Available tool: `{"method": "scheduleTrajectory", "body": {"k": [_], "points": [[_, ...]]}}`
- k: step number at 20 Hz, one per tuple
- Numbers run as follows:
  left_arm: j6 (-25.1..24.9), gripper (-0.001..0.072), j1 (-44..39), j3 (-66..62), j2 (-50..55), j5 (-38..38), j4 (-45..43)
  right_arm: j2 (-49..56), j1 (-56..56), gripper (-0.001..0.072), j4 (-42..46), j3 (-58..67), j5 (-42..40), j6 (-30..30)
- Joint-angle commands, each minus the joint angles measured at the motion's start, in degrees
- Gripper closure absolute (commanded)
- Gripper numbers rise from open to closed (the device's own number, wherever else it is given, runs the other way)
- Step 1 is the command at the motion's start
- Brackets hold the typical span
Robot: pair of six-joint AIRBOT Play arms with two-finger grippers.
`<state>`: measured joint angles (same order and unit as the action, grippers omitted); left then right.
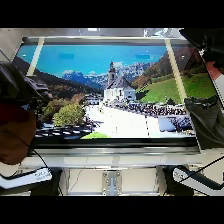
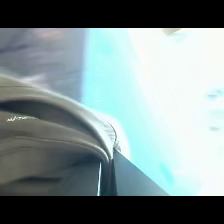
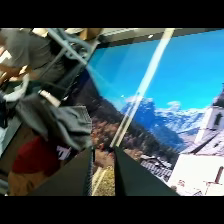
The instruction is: Fold the shirts.
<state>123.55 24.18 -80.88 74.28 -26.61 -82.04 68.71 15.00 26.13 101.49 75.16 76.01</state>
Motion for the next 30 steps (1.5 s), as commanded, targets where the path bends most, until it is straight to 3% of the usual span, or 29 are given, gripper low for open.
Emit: {"method": "scheduleTrajectory", "body": {"k": [1,4,7,10,14,15,16,17,20,22,24,26,27,28,29,30], "points": [[-4.5,0.0691,-9.9,0.0,-11.4,-3.6,3.2,0.0,0.0,0.0558,-3.1,7.2,7.7,0.0],[-4.5,0.069,-23.1,0.0,-15.0,-13.5,3.0,0.0,0.0,0.0559,-2.9,15.3,10.8,0.0],[-11.1,0.069,-36.2,0.0,-13.2,-19.9,3.0,-1.2,0.0,0.0579,-1.3,18.2,10.8,-0.3],[-11.8,0.069,-45.6,0.0,-10.3,-18.6,3.0,-1.7,0.0,0.0585,4.5,18.2,11.4,-0.3],[-12.0,0.0676,-48.4,0.0,-5.6,-17.7,3.0,-1.6,0.0,0.0585,15.7,17.8,11.2,-0.3],[-12.0,0.0508,-48.3,0.0,-4.3,-17.8,1.9,-1.6,0.0,0.0585,18.8,16.8,11.2,-1.0],[-12.0,0.0134,-48.1,0.0,-3.2,-17.8,-0.3,-1.6,0.0,0.0584,22.1,15.1,11.2,-2.6],[-12.0,-0.0003,-47.6,0.0,-2.3,-18.0,-2.9,-1.5,0.0,0.0584,25.2,13.1,11.2,-3.7],[-11.9,-0.0004,-43.9,0.0,-2.0,-18.4,-10.4,-0.9,0.0,0.0584,36.0,5.8,11.4,-3.7],[-11.2,-0.0004,-39.6,0.0,-1.8,-20.9,-10.4,0.4,0.0,0.0583,37.7,-0.1,11.8,-3.7],[-11.1,-0.0003,-36.5,0.0,-0.2,-27.7,-10.4,2.3,0.0,0.0577,35.5,-7.8,12.1,-3.7],[-13.7,0.0,-35.0,0.1,3.5,-36.2,-10.1,4.0,0.0,0.0438,31.6,-16.1,11.9,-3.7],[-16.7,0.0002,-34.8,0.1,5.9,-38.5,-8.5,4.6,0.0,0.0434,29.3,-20.0,11.5,-3.7],[-18.8,0.0039,-34.8,0.1,8.4,-39.0,-5.3,4.9,0.0,0.0434,26.5,-24.3,10.7,-4.2],[-19.0,0.0136,-34.8,0.1,11.3,-38.5,-0.6,4.9,0.0,0.0435,24.0,-28.1,9.6,-5.6],[-19.0,0.0138,-34.8,0.1,13.9,-37.0,4.5,4.8,0.0,0.044,22.3,-31.3,8.9,-6.5]]}}
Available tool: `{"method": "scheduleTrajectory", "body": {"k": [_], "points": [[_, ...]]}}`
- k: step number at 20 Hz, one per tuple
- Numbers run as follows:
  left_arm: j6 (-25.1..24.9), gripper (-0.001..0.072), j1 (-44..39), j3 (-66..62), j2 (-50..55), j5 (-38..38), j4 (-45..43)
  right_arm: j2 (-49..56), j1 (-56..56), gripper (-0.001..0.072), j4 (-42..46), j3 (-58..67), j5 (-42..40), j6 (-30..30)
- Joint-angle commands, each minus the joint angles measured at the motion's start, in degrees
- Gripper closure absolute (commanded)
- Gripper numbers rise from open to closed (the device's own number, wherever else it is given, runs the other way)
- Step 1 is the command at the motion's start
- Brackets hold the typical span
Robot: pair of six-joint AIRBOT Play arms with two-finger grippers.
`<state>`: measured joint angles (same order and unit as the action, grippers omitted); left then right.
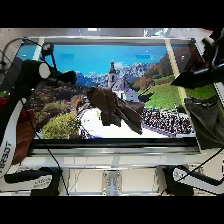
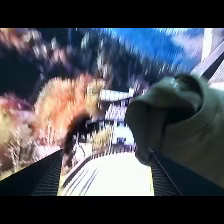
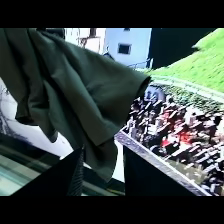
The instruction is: Fold the shirts.
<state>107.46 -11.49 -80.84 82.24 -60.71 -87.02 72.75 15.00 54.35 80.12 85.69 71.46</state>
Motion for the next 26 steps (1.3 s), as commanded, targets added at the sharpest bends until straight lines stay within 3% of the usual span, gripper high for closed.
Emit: {"method": "scheduleTrajectory", "body": {"k": [1,3,5,7,12,15,16,17,18,23,26], "points": [[-2.9,0.0138,0.9,0.0,8.6,-0.7,15.9,0.7,0.0,0.044,-6.5,-12.0,-1.8,-2.3],[-2.9,0.0138,0.9,0.0,12.6,5.6,29.7,0.5,0.0,0.0447,-6.5,-13.9,-0.9,-3.7],[-2.9,0.0138,0.0,0.0,15.6,13.0,37.3,0.4,0.0,0.0447,-7.0,-13.9,0.3,-3.7],[-2.8,0.0137,-0.6,0.0,17.7,16.6,38.3,0.0,0.0,0.0447,-7.6,-13.9,0.3,-3.9],[-2.7,0.0138,-0.9,0.0,19.9,16.4,43.2,-0.3,0.0,0.0447,-8.0,-13.9,-0.1,-5.0],[-6.4,0.014,-1.1,0.0,19.9,14.4,44.3,-0.3,0.0,0.0447,-8.0,-13.9,-0.2,-5.0],[-6.4,0.0172,-1.1,0.0,19.9,13.6,44.3,-0.3,0.0,0.0447,-8.0,-13.9,-0.2,-5.0],[-6.3,0.0406,-1.1,0.0,19.8,12.9,44.3,-0.3,0.0,0.0447,-8.0,-13.9,-0.1,-5.0],[-6.4,0.0696,-1.1,0.0,19.7,12.2,44.3,-0.3,0.0,0.0448,-8.0,-13.9,0.3,-5.0],[-7.2,0.0689,-1.0,0.0,17.1,11.4,44.3,-1.0,0.0,0.0451,-5.7,-14.9,2.7,-5.2],[-11.6,0.0689,-0.2,0.0,13.9,11.4,44.2,-2.6,0.0,0.0448,-3.2,-22.7,-4.0,-5.2]]}}
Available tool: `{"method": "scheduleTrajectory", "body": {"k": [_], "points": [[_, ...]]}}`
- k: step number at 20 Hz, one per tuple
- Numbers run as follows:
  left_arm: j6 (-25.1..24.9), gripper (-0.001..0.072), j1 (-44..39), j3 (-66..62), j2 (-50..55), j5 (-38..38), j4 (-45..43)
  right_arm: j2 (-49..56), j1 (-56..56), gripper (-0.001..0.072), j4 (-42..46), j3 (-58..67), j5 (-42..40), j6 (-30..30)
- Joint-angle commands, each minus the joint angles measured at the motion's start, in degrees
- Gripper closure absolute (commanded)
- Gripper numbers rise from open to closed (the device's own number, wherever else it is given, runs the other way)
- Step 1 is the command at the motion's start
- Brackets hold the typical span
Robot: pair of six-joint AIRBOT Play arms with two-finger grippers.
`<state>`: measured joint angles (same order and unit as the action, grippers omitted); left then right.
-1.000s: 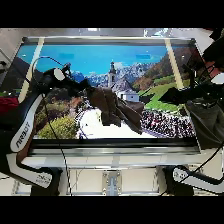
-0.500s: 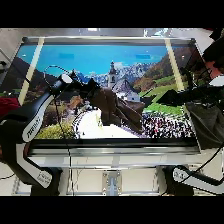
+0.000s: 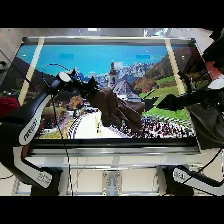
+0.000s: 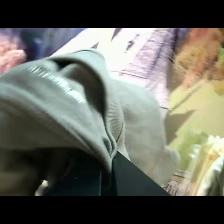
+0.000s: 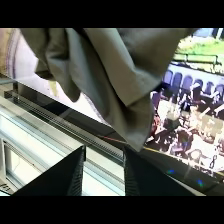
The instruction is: Fold the shirts.
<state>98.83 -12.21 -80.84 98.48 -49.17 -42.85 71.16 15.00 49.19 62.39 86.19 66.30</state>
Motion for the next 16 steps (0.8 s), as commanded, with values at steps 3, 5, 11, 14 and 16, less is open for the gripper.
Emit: {"method": "scheduleTrajectory", "body": {"k": [3,5,11,14,16], "points": [[-2.9,0.0689,1.4,0.0,-3.8,-0.2,0.1,-0.7,-2.8,0.0446,-6.1,-16.0,-18.0,-0.1],[-2.9,0.0689,1.4,0.0,-3.8,-1.0,0.0,0.8,-7.7,0.0446,-8.6,-20.0,-24.6,-2.7],[-2.9,0.0689,0.9,0.0,-3.8,-1.4,0.0,7.7,-20.4,0.0368,-13.5,-20.0,-36.6,-4.6],[-2.9,0.0689,0.9,0.0,-3.8,-1.4,0.0,8.9,-22.1,0.0368,-15.0,-20.0,-40.2,-4.6],[-2.9,0.0689,0.9,0.0,-3.8,-1.3,0.0,9.5,-22.1,0.0369,-17.5,-20.0,-41.5,-4.7]]}}
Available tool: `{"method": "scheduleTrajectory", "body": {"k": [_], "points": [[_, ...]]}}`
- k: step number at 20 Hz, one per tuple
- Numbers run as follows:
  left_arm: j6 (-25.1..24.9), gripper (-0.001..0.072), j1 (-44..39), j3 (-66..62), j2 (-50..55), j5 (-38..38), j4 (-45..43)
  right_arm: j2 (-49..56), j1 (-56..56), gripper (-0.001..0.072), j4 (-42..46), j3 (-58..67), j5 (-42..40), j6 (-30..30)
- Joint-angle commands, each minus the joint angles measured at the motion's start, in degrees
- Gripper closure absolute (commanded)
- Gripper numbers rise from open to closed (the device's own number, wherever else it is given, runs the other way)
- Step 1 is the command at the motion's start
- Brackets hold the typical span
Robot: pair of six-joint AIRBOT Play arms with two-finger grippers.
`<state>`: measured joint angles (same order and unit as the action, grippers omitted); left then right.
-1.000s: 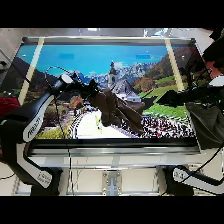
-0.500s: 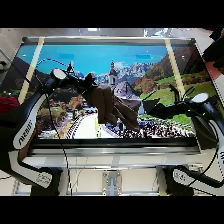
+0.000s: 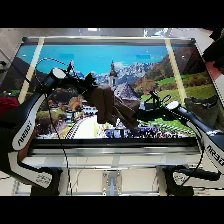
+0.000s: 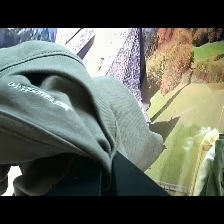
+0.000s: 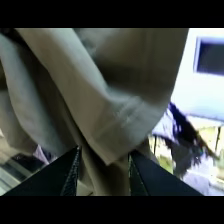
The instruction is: Fold the shirts.
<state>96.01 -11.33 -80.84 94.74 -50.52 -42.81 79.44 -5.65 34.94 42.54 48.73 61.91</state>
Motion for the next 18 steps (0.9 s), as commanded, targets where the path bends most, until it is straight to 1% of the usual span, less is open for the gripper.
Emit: {"method": "scheduleTrajectory", "body": {"k": [1,2,4,6,7,9,10,11,13,15,16,18], "points": [[-0.1,0.0689,0.0,0.0,0.0,0.2,0.0,1.6,-1.4,0.037,-4.8,-0.2,-4.1,-1.7],[-0.1,0.0689,0.0,0.0,0.0,0.1,0.0,2.0,-1.4,0.0412,-6.6,-0.2,-3.6,-3.1],[-0.1,0.0689,0.0,0.0,0.0,0.2,0.0,2.1,-1.5,0.07,-10.1,-0.2,-3.1,-6.6],[-2.0,0.0689,0.4,0.0,-0.6,-0.3,0.0,1.2,-1.4,0.0696,-14.0,0.2,-2.5,-8.9],[-3.1,0.069,1.2,0.0,-1.6,-1.4,0.0,0.1,-1.1,0.0697,-13.5,1.5,-0.3,-8.9],[-6.8,0.0689,4.3,0.0,-5.3,-4.9,0.0,-4.1,0.6,0.0697,-8.7,6.1,7.2,-8.7],[-8.8,0.069,6.6,0.0,-8.0,-7.8,0.0,-7.4,1.9,0.0698,-5.4,9.2,11.5,-7.4],[-11.1,0.069,9.0,0.0,-11.0,-11.1,0.0,-10.9,3.3,0.0697,-2.3,12.4,15.2,-4.9],[-15.4,0.069,13.9,0.0,-17.8,-18.4,0.0,-19.3,5.6,0.0698,2.3,19.9,21.0,-0.9],[-18.2,0.069,18.2,0.0,-25.7,-23.9,0.0,-27.6,6.2,0.0697,5.0,28.1,22.5,1.6],[-18.5,0.0689,19.9,0.0,-30.1,-25.3,0.0,-31.3,6.2,0.0698,5.4,32.4,22.4,2.1],[-18.5,0.0689,21.6,0.0,-38.2,-25.3,0.0,-36.7,6.2,0.0699,5.4,40.6,22.3,2.2]]}}
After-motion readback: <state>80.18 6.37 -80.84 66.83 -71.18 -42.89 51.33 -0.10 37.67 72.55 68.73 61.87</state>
